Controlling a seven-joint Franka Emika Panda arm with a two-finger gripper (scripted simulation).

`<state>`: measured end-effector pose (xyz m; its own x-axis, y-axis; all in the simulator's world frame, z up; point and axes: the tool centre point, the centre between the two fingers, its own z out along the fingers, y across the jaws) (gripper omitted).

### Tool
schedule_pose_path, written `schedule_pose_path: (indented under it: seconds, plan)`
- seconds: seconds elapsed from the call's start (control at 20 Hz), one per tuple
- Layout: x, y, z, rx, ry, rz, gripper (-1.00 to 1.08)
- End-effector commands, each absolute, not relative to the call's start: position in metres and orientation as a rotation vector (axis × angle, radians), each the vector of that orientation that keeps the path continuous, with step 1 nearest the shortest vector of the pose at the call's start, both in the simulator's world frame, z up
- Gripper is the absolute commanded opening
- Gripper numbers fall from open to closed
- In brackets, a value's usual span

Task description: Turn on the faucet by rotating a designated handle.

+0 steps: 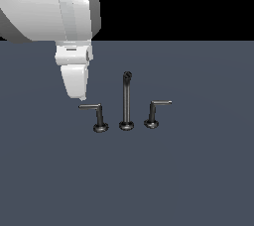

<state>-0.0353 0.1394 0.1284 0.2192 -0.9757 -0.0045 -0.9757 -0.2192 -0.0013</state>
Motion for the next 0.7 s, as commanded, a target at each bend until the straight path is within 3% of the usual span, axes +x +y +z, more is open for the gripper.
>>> schedule_pose_path:
  seconds: [0.0,0.65]
  plan:
    - [-0.027,0.138,0.119,-2.416,2.005,0.001,-1.00]
    - [-0.007,0.133,0.098,-2.330,2.107,-0.001,-1.00]
